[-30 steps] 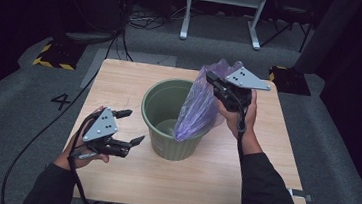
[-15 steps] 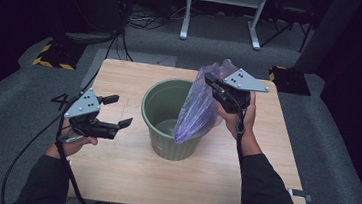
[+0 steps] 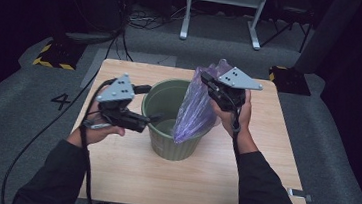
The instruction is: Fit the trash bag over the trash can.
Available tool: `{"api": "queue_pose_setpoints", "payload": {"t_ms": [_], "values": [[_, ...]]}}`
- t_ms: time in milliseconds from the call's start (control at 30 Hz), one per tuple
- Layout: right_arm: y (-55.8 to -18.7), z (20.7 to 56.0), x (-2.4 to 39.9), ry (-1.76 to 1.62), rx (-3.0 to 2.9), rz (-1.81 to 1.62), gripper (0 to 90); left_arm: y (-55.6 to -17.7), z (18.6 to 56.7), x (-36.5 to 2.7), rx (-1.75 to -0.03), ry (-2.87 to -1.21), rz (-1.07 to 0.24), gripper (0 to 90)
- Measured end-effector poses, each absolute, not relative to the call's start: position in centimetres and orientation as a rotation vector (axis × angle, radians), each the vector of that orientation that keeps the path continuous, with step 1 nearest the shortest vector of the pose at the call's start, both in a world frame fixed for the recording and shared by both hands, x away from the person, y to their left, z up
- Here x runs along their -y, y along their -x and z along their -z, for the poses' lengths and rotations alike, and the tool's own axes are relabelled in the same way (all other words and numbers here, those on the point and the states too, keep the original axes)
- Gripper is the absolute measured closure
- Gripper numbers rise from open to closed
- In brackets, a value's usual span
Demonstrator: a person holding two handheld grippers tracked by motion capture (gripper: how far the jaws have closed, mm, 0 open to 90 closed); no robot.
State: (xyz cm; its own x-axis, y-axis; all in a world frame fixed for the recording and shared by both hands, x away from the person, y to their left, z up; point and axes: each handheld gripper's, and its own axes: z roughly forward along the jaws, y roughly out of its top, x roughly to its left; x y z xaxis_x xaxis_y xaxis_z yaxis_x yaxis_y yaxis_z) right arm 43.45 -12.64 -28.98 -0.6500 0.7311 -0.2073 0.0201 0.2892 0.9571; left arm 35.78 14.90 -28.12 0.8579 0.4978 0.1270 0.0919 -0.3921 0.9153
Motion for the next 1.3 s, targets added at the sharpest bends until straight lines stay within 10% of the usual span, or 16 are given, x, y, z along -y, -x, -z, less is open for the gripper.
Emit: {"api": "queue_pose_setpoints", "payload": {"t_ms": [333, 733, 1033, 1300], "values": [[-42.8, 28.6, 12.5, -0.653, -1.914, -1.445, 90.0, -37.1, 29.5, -8.3, -0.365, -2.185, -0.499, 22.7], [-41.3, 27.8, 12.2, -0.593, -1.929, -1.481, 87.4, -39.2, 31.2, -8.0, -0.406, -2.267, -0.578, 79.6], [-39.9, 29.3, 13.7, -0.559, -1.985, -1.476, 75.0, -39.8, 32.5, -9.2, -0.414, -2.282, -0.606, 89.7], [-39.5, 30.6, 16.5, -0.604, -2.029, -1.529, 41.1, -40.5, 32.7, -10.0, -0.436, -2.276, -0.614, 89.8]]}}
